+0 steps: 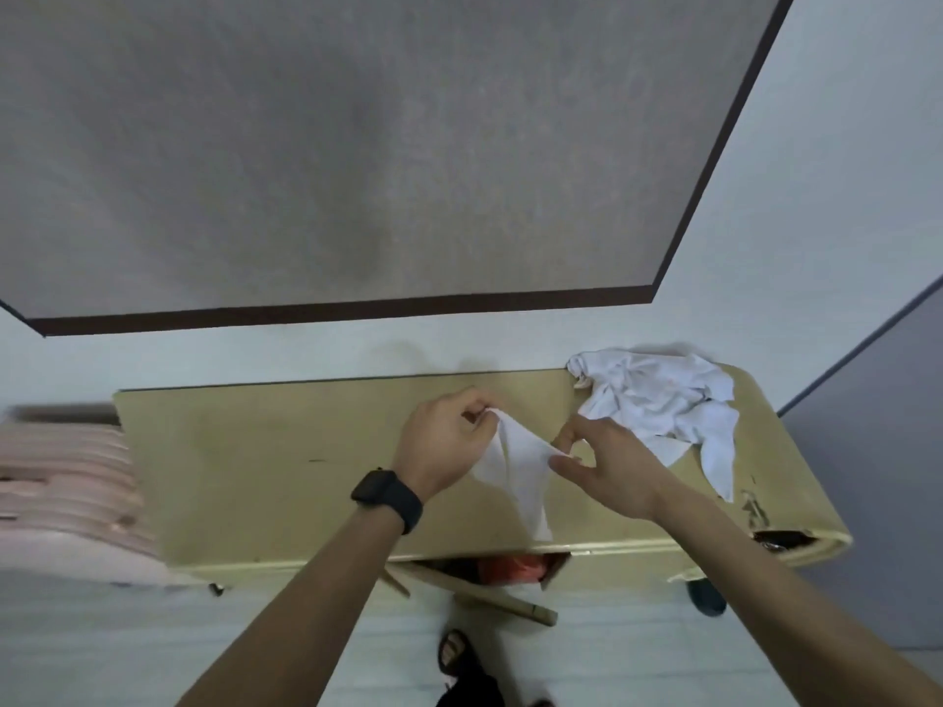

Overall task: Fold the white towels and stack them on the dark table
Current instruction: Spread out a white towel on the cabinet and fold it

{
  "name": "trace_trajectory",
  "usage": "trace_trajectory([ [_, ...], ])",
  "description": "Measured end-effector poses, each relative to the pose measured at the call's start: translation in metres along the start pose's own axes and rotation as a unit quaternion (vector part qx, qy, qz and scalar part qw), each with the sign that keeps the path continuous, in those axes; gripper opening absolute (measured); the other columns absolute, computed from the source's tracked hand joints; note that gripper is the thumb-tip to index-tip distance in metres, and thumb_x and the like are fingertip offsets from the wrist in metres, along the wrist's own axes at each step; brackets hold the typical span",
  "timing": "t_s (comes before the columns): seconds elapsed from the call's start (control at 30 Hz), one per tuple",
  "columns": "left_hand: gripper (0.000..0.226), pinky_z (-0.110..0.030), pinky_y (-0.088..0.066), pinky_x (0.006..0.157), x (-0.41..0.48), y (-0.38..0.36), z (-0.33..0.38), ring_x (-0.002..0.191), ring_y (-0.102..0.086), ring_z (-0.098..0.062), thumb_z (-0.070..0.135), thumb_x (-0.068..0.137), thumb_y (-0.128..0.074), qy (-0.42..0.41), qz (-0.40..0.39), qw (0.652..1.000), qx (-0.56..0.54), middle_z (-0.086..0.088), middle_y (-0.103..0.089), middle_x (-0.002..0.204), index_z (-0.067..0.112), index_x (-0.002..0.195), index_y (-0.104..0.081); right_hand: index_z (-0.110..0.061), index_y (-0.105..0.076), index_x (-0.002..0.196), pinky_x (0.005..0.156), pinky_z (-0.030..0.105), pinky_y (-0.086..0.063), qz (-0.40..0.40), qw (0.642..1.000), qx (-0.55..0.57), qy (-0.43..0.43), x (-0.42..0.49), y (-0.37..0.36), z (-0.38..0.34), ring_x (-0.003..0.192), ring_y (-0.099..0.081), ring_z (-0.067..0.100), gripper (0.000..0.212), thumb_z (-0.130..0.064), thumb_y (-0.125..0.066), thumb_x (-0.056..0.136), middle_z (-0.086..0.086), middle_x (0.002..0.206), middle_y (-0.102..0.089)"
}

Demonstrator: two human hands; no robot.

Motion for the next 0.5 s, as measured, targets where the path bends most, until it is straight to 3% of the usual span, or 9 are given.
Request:
trace_trajectory([
  [0.13, 0.011, -0.027, -0.054, 0.079, -0.013, 0.011, -0.016, 0.089, -0.063, -0.001, 0.025, 0.089, -0.060, 0.035, -0.016, 0.999, -0.010, 0.015, -0.070, 0.092, 0.034, 0.093, -0.066, -0.028, -0.055, 0.087, 0.063, 0.012, -0.042, 0.073, 0.985, 0.140, -0.064, -0.018, -0.013, 0.001, 0.067, -0.058, 0.000, 0.012, -0.031, -0.066, 0.092, -0.012, 0.073, -0.064],
  [0.27, 0.015, -0.035, -0.053, 0.085, -0.019, 0.012, -0.030, 0.100, -0.061, -0.005, 0.029, 0.085, -0.062, 0.035, -0.079, 0.995, 0.046, 0.017, -0.067, 0.102, 0.034, 0.100, -0.060, -0.023, -0.062, 0.088, 0.064, 0.010, -0.044, 0.121, 0.972, 0.193, -0.052, -0.014, -0.015, -0.025, 0.071, -0.063, 0.001, 0.006, -0.024, -0.067, 0.093, -0.012, 0.080, -0.068],
  [0.37, 0.035, -0.027, -0.049, 0.091, -0.018, 0.010, -0.014, 0.107, -0.058, 0.004, 0.042, 0.082, -0.068, -0.027, -0.120, 0.992, 0.025, 0.022, -0.067, 0.112, 0.035, 0.116, -0.061, -0.029, -0.064, 0.089, 0.064, 0.010, -0.045, 0.117, 0.978, 0.171, -0.012, -0.002, -0.012, -0.052, 0.072, -0.066, 0.002, 0.007, -0.024, -0.069, 0.091, -0.016, 0.079, -0.068],
  [0.5, 0.024, -0.027, -0.052, 0.082, -0.008, 0.021, 0.002, 0.093, -0.062, 0.005, 0.050, 0.089, -0.061, -0.039, -0.087, 0.995, -0.027, 0.020, -0.071, 0.097, 0.032, 0.100, -0.072, -0.027, -0.064, 0.089, 0.067, 0.016, -0.050, 0.108, 0.980, 0.165, 0.006, 0.014, -0.004, -0.079, 0.075, -0.067, 0.004, 0.007, -0.030, -0.070, 0.090, -0.015, 0.081, -0.070],
])
Point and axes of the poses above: each hand's wrist, its own x-axis towards the middle knuckle, its own y-axis out of the back of the hand, z = x × y, the point moved 4 cm from there along x, towards the middle knuckle
